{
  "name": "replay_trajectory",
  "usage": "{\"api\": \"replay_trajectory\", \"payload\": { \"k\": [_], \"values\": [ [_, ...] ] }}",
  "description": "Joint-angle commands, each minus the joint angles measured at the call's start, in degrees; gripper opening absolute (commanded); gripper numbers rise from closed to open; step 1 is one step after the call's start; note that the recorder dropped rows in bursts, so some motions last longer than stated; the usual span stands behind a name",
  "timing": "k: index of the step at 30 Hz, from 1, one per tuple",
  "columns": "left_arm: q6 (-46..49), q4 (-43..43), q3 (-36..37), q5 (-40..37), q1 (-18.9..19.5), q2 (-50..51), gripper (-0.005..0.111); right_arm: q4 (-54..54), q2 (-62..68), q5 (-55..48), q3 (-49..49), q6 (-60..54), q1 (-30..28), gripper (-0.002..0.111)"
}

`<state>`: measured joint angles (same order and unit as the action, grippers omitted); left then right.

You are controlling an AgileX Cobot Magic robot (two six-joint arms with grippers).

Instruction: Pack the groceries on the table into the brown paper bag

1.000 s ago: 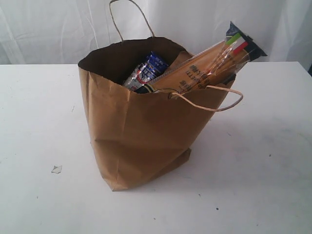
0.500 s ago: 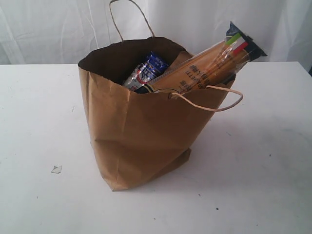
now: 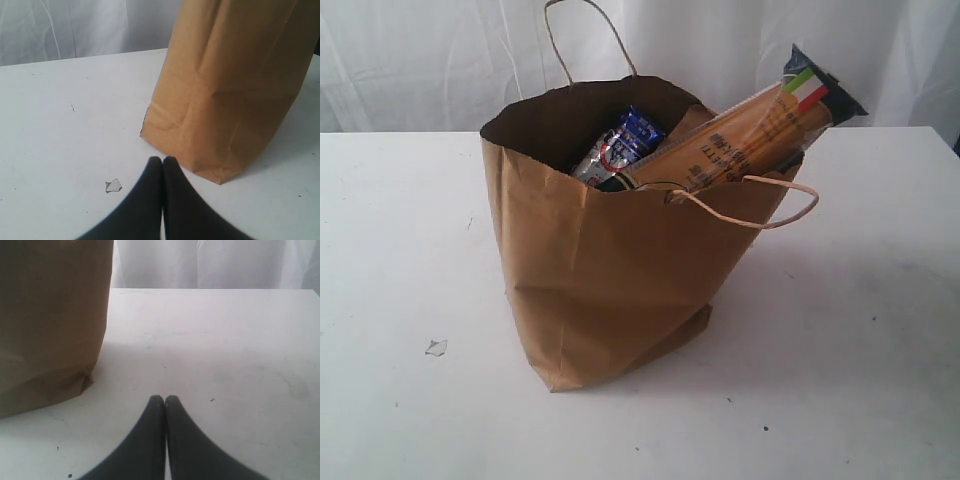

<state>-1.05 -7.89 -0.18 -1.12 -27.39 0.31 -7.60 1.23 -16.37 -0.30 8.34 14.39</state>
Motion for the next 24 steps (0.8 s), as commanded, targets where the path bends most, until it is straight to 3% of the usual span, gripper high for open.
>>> {"api": "replay_trajectory", "payload": {
  "k": [1,12,20,24],
  "values": [
    [0.00,-0.20,0.18,-0.23,0.00,-0.31,0.000,0.27,-0.40,-0.25,0.30,-0.69,-0.24,0.000],
    [0.00,-0.20,0.18,-1.81,-0.04,-0.31,0.000,0.27,-0.40,-0.25,0.30,-0.69,-0.24,0.000],
    [0.00,1.76,0.18,-10.32,-0.04,-0.31,0.000,0.27,-0.40,-0.25,0.30,-0.69,-0.24,0.000],
    [0.00,2.42,0.18,-10.93,-0.04,-0.31,0.000,0.27,-0.40,-0.25,0.30,-0.69,-0.24,0.000]
  ]
}}
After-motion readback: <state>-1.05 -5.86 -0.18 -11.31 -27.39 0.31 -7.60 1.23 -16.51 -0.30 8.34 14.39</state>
